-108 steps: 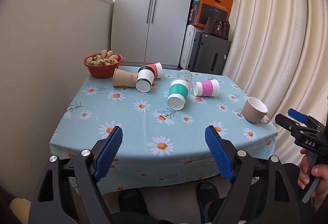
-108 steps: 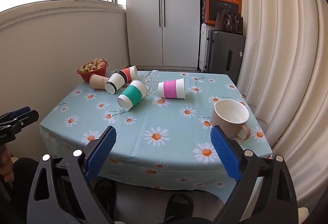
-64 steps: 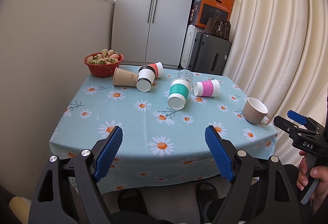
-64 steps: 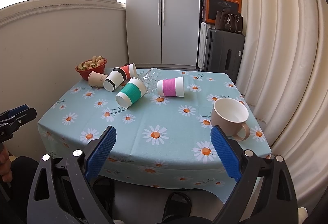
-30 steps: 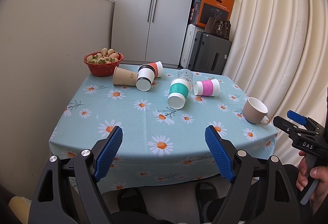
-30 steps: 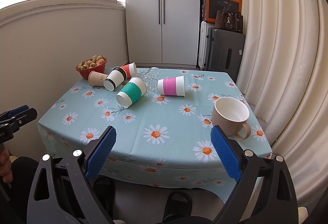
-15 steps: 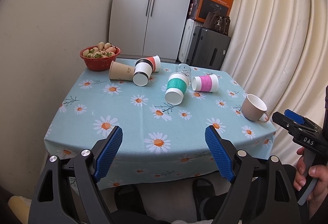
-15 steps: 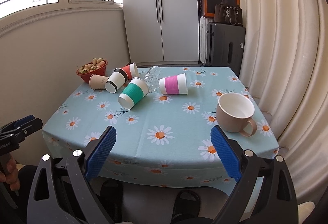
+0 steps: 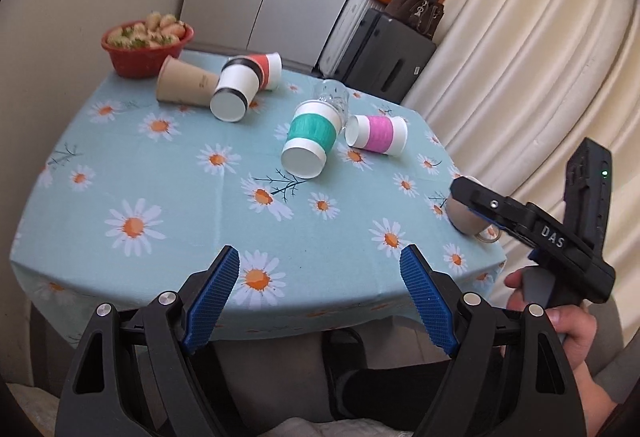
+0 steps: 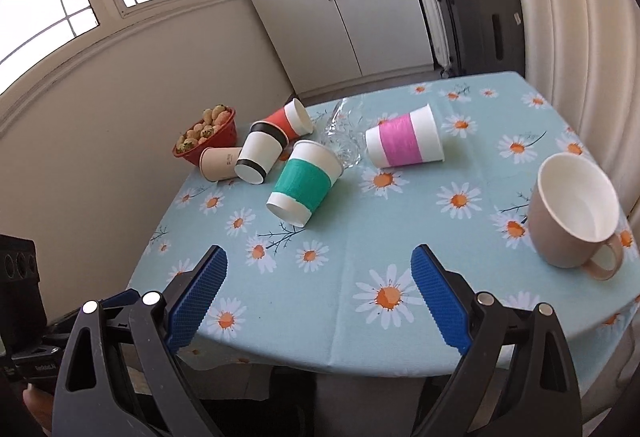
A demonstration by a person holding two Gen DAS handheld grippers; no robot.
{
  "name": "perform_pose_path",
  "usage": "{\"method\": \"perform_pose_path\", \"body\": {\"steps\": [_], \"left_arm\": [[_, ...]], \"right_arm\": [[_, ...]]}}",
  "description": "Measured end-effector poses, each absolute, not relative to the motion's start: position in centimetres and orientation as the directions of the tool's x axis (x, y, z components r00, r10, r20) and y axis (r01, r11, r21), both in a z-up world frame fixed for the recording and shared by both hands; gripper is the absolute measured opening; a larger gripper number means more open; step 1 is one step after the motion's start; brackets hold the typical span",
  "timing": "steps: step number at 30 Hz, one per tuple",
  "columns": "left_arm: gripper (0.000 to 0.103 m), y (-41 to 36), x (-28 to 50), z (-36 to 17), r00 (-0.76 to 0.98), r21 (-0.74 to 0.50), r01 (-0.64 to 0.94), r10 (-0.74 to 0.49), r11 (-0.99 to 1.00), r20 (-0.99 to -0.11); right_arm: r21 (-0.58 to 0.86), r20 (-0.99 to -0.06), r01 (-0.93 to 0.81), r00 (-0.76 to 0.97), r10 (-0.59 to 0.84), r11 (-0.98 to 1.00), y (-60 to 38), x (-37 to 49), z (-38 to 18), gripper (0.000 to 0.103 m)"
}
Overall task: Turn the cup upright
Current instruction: 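Move the right gripper toward the tipped teal-banded paper cup and close on it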
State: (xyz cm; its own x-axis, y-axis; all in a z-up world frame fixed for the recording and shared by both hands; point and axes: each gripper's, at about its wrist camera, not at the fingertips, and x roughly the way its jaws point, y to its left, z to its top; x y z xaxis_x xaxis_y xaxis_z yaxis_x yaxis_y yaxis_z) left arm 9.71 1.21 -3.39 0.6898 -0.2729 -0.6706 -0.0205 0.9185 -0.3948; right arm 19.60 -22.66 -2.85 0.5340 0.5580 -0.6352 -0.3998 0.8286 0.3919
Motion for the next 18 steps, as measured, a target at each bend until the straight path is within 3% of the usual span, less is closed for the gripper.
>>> {"method": "perform_pose_path", "body": {"steps": [8, 18], "left_arm": [[0.081, 3.3, 15.4, -6.1, 0.627, -0.406, -0.028, -0.300, 0.914, -0.719], [0.081, 7.0, 20.5, -9.4, 0.582, -0.654, -0.041, -0.514, 0.756, -0.630]], "right_arm": [[0.540, -0.665, -0.352, 0.378, 0.644, 0.764, -21.2, 26.4, -5.6, 0.092], [0.634, -0.690, -0.244, 0.249, 0.680, 0.733, -17.1, 33.7, -9.6, 0.092]]}}
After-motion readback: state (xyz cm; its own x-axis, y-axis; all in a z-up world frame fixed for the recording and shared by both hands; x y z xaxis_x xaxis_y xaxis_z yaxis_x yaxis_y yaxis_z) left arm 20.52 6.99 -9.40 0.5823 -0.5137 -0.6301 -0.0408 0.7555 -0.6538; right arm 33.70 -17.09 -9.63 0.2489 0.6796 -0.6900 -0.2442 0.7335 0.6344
